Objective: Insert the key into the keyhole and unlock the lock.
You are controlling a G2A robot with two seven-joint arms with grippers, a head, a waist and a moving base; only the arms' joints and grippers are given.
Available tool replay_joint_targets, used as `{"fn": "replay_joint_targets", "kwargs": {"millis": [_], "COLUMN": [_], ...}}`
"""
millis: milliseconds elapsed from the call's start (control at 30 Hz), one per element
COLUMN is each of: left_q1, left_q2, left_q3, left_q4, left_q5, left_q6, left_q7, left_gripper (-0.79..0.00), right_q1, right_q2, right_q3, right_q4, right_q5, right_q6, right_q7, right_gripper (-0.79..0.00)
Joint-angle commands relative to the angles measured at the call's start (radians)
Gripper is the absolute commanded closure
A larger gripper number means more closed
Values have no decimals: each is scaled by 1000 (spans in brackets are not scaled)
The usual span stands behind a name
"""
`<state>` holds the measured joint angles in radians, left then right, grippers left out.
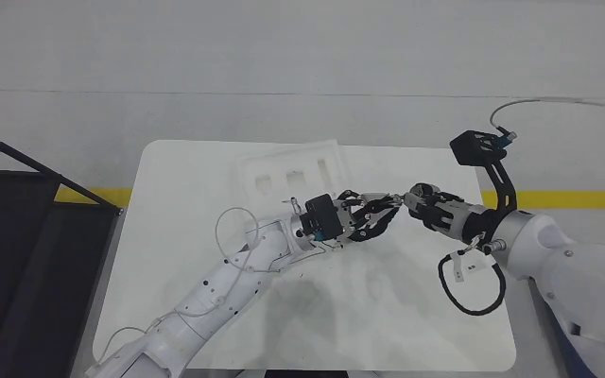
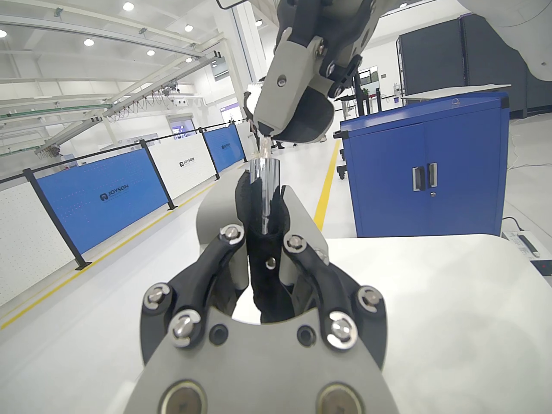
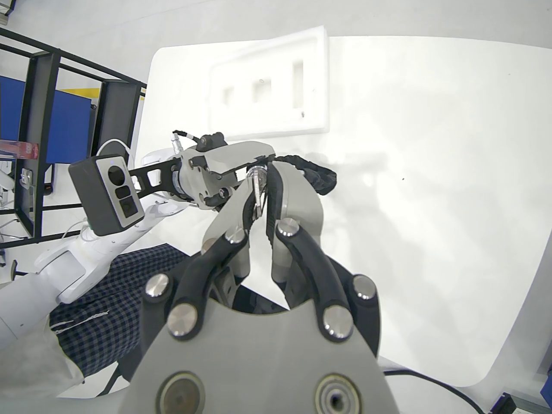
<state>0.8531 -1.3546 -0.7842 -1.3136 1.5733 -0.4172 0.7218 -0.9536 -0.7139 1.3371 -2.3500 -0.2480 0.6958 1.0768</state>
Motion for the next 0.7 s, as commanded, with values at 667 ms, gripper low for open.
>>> {"fn": "replay_joint_targets", "kwargs": {"millis": [667], "left_q1": [34], "left_q2": [33], "left_q3": [-130], "left_q4": [-104], "left_q5": [-156], "left_q6": [-302], "left_q7": [-266], "left_gripper": [0], "right_q1": [-110], "right_q2": [14], "right_q3": [117], "right_q4": [0], "right_q5": [21], "right_q6": [-678], "right_q7": [-11], "right_gripper": [-785]}}
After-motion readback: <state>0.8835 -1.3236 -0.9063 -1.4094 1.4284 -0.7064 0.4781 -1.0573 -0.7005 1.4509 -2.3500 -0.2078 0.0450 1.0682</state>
